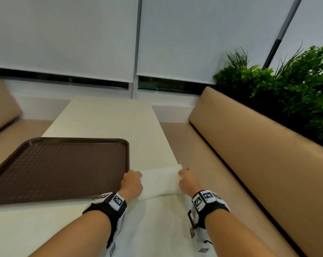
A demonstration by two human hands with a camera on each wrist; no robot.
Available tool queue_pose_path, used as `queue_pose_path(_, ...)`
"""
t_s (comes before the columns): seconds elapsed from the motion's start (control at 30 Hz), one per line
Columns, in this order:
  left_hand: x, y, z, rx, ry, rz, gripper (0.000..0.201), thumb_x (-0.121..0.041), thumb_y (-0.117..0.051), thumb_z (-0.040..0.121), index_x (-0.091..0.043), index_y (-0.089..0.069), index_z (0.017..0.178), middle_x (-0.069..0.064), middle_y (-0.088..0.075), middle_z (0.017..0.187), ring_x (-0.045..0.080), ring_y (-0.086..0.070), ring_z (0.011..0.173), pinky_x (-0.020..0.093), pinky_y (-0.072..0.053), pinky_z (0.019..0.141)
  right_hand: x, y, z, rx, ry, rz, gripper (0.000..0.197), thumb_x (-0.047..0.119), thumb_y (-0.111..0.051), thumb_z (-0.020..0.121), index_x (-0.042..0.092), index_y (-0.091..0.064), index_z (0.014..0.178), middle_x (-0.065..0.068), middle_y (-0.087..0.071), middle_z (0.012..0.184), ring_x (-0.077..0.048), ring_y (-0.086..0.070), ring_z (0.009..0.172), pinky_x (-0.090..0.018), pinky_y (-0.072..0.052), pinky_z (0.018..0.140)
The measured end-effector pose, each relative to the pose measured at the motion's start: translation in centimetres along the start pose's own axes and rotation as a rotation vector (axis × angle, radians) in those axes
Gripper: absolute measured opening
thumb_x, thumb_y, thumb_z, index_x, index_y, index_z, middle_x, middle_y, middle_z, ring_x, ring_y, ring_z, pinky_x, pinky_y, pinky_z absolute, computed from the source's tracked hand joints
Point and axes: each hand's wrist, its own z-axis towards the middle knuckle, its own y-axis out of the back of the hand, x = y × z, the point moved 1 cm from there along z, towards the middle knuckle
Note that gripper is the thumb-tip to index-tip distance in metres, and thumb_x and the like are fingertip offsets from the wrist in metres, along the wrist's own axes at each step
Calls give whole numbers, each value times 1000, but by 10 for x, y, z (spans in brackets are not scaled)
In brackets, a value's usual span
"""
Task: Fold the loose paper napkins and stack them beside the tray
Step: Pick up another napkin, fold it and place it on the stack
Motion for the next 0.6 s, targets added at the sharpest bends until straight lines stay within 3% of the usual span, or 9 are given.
queue_pose_path(0.1,-4,-7,-3,-9,-13,328,37,-12,-39,92,-22,-51,125,7,-28,137,26,-31,123,35,-32,102,-7,-10,-8,79,-44,-163,42,2,-39,90,12,-53,128,-14,-33,139,-32,-29,133,-34,-29,104)
queue_pose_path(0.17,-8,-4,-11,-8,-24,384,33,-18,-40,92,-23,-53,123,6,-19,141,26,-26,123,37,-29,100,-12,-11,-15,55,-63,-211,47,7,-41,89,25,-47,132,-12,-21,148,-32,-18,138,-45,-20,109)
queue_pose_path(0.2,-10,1,-16,-3,-33,382,33,-22,-41,94,-24,-52,124,6,-16,143,26,-25,124,37,-28,99,-12,-8,-20,10,-48,-177,48,10,-43,89,27,-45,134,-10,-21,149,-30,-19,138,-45,-20,110)
queue_pose_path(0.23,-11,7,-22,-4,-47,358,34,-27,-42,95,-25,-50,128,5,-15,145,26,-23,126,37,-27,98,-12,-6,-26,-24,-22,-114,45,13,-46,91,25,-45,134,-9,-28,145,-27,-27,134,-41,-24,108)
queue_pose_path(0.3,-13,24,-39,-16,-92,239,39,-33,-47,95,-30,-46,133,3,-16,146,25,-22,129,35,-27,99,-8,-5,-40,30,44,15,31,18,-53,92,17,-53,123,-3,-49,123,-18,-47,111,-30,-39,94)
queue_pose_path(0.37,-13,44,-66,11,-155,9,34,-30,-53,94,-32,-52,128,1,-25,140,21,-25,128,31,-26,101,0,-13,-60,208,77,-20,20,30,-62,89,16,-57,104,4,-51,98,-12,-49,86,-22,-41,74)
queue_pose_path(0.4,-11,54,-84,45,-199,-109,29,-26,-55,94,-32,-55,122,-1,-30,135,18,-28,127,28,-26,101,3,-19,-67,264,77,-80,27,37,-67,86,16,-56,100,4,-49,95,-12,-48,83,-21,-39,71)
queue_pose_path(0.5,8,83,-146,81,-327,-310,20,-22,-58,93,-37,-61,106,-9,-41,122,3,-40,116,16,-31,93,16,-32,-82,276,36,-164,61,40,-73,79,5,-48,122,-8,-52,119,-25,-53,108,-30,-44,88)
queue_pose_path(0.6,43,106,-213,24,-331,-398,21,-28,-57,93,-44,-64,103,-24,-48,114,-11,-44,109,16,-37,86,27,-33,-90,282,-33,-166,58,34,-73,81,1,-49,123,-13,-57,122,-27,-55,114,-32,-46,90)
